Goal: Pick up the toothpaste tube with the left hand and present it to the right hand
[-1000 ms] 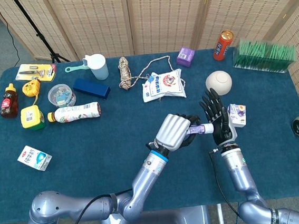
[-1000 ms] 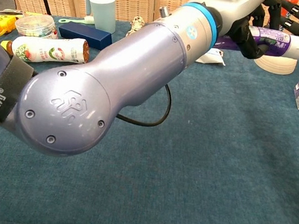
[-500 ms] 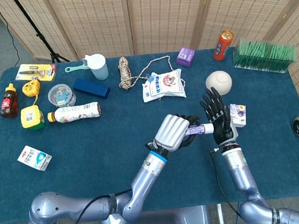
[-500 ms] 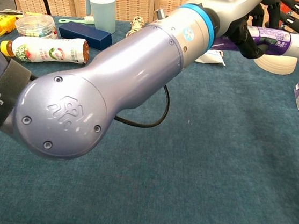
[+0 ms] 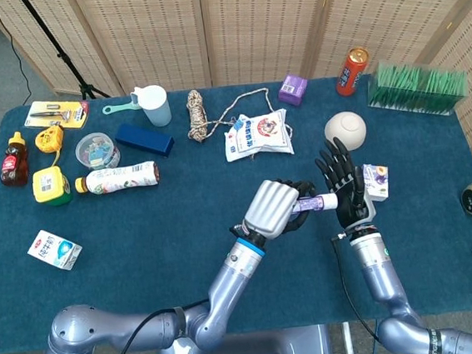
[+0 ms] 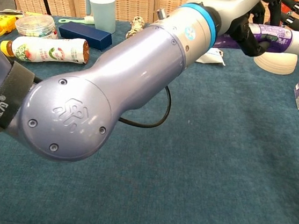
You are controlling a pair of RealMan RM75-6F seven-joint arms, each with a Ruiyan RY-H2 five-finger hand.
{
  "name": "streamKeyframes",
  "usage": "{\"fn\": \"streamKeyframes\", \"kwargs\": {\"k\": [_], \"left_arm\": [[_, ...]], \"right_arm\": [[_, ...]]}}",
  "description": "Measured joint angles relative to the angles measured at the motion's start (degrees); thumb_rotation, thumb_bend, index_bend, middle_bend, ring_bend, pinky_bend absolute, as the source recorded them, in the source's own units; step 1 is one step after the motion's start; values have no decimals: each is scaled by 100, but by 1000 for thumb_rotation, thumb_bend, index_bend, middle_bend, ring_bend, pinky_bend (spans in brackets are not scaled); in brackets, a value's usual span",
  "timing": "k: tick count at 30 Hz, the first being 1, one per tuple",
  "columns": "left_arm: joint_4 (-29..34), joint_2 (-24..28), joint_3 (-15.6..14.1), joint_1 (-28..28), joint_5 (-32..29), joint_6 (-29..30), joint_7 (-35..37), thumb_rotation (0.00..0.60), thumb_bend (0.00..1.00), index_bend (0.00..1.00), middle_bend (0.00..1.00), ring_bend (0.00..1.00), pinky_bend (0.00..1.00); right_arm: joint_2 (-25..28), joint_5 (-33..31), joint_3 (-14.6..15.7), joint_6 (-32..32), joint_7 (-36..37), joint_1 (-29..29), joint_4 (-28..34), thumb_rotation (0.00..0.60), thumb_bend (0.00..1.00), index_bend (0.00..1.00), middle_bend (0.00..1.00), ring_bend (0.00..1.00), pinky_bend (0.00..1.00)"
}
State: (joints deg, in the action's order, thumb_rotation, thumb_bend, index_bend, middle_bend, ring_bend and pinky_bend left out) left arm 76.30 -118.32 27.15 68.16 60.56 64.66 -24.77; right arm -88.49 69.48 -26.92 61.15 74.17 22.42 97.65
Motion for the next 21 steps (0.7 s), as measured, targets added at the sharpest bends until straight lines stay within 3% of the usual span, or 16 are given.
{"fn": "streamKeyframes", "kwargs": {"k": [21], "left_arm": [[-77, -97, 79, 21, 48, 0, 24, 600, 569, 711, 579, 574, 587]], "right_arm": [[20, 48, 13, -9, 29, 5, 13, 197, 0, 0, 0, 0, 0]]}}
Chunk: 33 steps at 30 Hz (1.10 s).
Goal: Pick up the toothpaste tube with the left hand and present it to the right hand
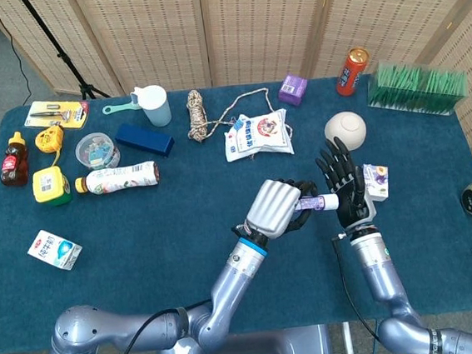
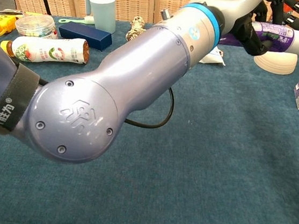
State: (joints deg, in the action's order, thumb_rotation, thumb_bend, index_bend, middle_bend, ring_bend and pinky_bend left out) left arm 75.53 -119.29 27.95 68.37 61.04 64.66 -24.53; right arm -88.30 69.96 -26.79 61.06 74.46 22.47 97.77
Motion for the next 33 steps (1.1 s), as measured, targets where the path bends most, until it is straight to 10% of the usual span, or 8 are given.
{"fn": "streamKeyframes", "kwargs": {"k": [33], "left_arm": [[1007, 1247, -635, -715, 3, -189, -359, 600, 568, 683, 572, 549, 587]], "right_arm": [[356, 85, 172, -28, -447, -58, -268, 197, 0, 0, 0, 0, 0]]}}
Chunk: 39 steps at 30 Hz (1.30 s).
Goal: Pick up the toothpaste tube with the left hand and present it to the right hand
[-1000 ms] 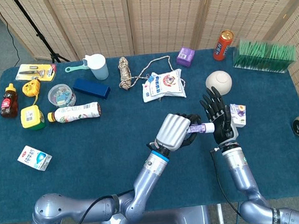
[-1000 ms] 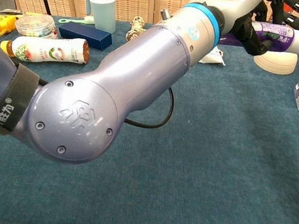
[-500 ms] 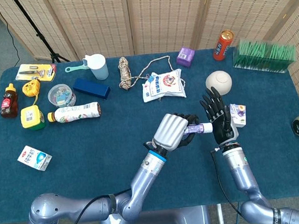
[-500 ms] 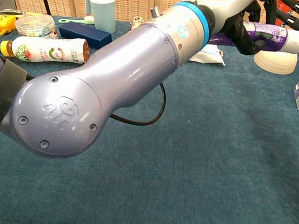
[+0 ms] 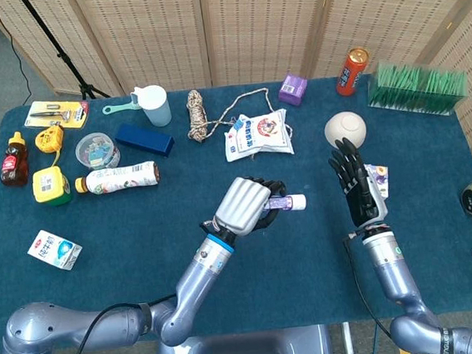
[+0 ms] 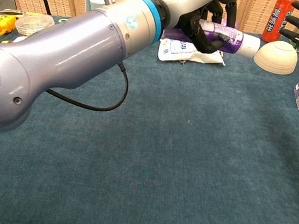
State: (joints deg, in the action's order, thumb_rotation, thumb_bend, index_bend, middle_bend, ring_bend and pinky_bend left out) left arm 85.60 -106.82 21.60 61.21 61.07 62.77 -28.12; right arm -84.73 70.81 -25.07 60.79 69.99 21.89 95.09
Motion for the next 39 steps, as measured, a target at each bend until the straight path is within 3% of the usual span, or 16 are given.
{"fn": "streamKeyframes", "kwargs": {"k": [10, 21, 32, 39], "left_arm": [[359, 573, -410, -230, -403, -389, -278, 600, 568, 624, 547, 496, 587], [525, 761, -626, -221, -915, -644, -596, 600, 566, 372, 393, 348, 460], [809, 1125, -820, -153, -1530, -750, -1002, 600, 565, 68, 122, 82, 283], [1241, 1541, -823, -377, -1477, -433, -800, 600, 563, 63, 109, 78, 276]], "right_arm": [[227, 60, 122, 5, -211, -77, -133, 199, 0, 0, 0, 0, 0], [371, 51, 136, 49, -172, -143, -168, 203, 0, 0, 0, 0, 0], [550, 86, 166, 58, -104, -210, -202, 204, 0, 0, 0, 0, 0], [708, 228, 235, 86, -289, -212, -235, 209, 0, 0, 0, 0, 0]]}}
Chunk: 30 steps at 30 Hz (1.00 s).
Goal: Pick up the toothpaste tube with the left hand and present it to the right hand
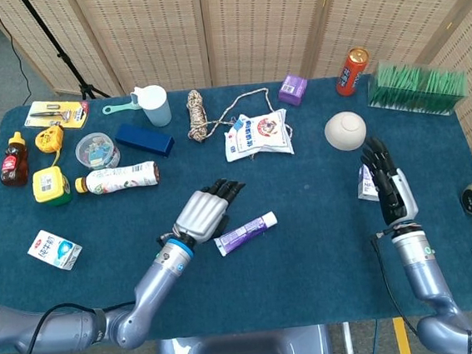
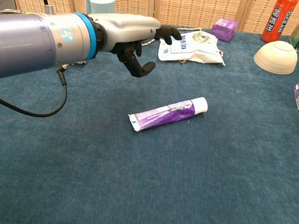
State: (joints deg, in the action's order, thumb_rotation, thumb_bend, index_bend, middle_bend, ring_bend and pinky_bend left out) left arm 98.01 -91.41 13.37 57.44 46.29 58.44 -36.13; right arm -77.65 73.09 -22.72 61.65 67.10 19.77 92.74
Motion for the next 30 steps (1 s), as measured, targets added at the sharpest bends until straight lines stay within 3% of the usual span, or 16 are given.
{"fn": "streamKeyframes", "kwargs": {"k": [2, 3, 4, 6, 8, 14, 20, 25, 30], "left_arm": [[152, 179, -35, -130, 65, 160, 69, 600, 563, 110, 112, 89, 276], [234, 264, -63, -199, 94, 246, 83, 600, 563, 128, 117, 98, 276], [324, 358, -96, -271, 127, 339, 94, 600, 563, 153, 132, 121, 281], [547, 596, -190, -460, 219, 553, 131, 600, 563, 197, 173, 170, 294], [739, 822, -297, -675, 335, 755, 201, 600, 563, 273, 244, 255, 335], [1051, 1291, -627, -1385, 840, 1442, 592, 600, 563, 412, 374, 390, 387], [1144, 1705, -982, -2141, 1572, 2179, 1111, 600, 563, 485, 424, 440, 447], [1125, 1978, -1237, -2686, 1914, 2644, 1467, 600, 563, 476, 424, 416, 455], [1087, 2387, -1596, -3142, 2320, 2785, 1863, 600, 564, 370, 346, 310, 394]], "right_arm": [[49, 47, 35, 6, -85, -3, -27, 224, 0, 0, 0, 0, 0], [77, 69, 55, 9, -142, -6, -41, 270, 0, 0, 0, 0, 0], [111, 90, 78, 10, -208, -9, -55, 323, 0, 0, 0, 0, 0], [193, 129, 136, 5, -375, -14, -88, 514, 0, 0, 0, 0, 0], [254, 160, 192, 4, -574, -16, -132, 589, 0, 0, 0, 0, 0], [399, 299, 417, 22, -1394, -11, -287, 600, 0, 1, 0, 0, 0], [491, 405, 682, 118, -2576, -23, -457, 600, 0, 55, 0, 0, 0], [564, 493, 886, 291, -3580, -75, -571, 600, 0, 81, 0, 0, 0], [687, 595, 1120, 557, -4870, -186, -598, 600, 0, 73, 0, 0, 0]]}}
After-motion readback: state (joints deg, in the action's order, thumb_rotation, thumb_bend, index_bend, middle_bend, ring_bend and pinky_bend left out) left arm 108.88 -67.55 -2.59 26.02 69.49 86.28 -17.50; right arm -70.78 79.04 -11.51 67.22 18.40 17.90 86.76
